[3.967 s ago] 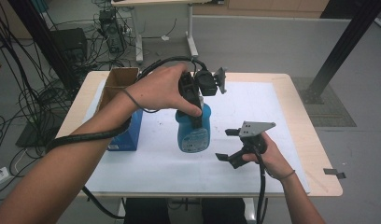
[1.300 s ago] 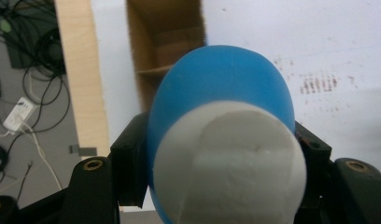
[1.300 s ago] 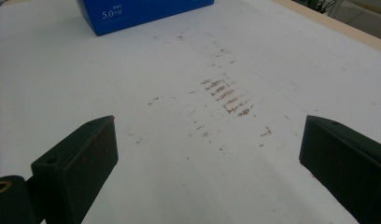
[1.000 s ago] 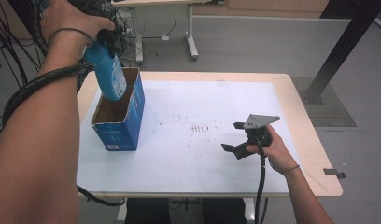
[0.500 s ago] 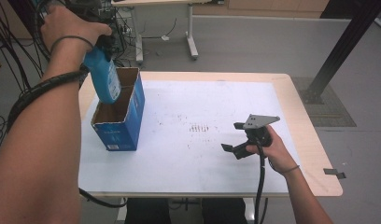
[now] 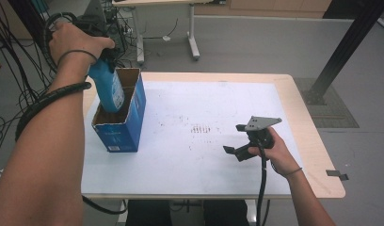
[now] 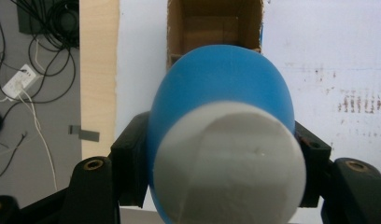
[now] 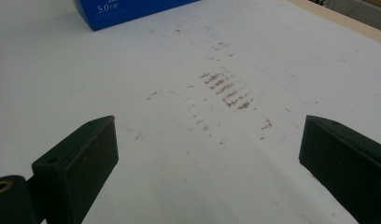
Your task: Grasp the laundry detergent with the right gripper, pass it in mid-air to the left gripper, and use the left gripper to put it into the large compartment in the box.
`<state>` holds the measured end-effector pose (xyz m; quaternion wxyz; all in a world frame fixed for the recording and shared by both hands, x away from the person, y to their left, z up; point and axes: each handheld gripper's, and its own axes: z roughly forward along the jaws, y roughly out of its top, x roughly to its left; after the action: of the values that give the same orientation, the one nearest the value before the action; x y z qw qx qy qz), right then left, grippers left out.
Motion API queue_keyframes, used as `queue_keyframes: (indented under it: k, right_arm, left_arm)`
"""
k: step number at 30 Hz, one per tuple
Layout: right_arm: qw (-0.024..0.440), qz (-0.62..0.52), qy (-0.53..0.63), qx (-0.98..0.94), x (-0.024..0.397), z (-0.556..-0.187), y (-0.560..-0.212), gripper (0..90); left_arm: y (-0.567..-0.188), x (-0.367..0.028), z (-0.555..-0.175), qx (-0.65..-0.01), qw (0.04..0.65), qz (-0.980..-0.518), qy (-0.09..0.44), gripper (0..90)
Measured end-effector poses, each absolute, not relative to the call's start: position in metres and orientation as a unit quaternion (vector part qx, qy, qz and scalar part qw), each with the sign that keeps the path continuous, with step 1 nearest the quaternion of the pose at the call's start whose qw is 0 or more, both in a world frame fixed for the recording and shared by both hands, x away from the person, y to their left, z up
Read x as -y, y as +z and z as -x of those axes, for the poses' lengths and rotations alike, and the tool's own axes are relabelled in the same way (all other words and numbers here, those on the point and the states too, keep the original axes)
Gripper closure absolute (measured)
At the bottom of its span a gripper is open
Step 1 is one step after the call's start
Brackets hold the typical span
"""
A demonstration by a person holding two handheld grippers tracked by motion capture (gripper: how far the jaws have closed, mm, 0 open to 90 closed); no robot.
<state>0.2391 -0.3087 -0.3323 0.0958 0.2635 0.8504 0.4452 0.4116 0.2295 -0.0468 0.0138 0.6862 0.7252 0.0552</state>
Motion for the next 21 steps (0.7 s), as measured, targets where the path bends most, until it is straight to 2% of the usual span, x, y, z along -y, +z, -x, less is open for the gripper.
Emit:
queue_keyframes:
  k: [21]
  right_arm:
    - [0.090,-0.270,0.441,-0.851,0.311,-0.238,-0.336,5.1]
  left_arm:
    - [-0.090,-0.231,-0.418,-0.724,0.001,-0.689,0.037,37.3]
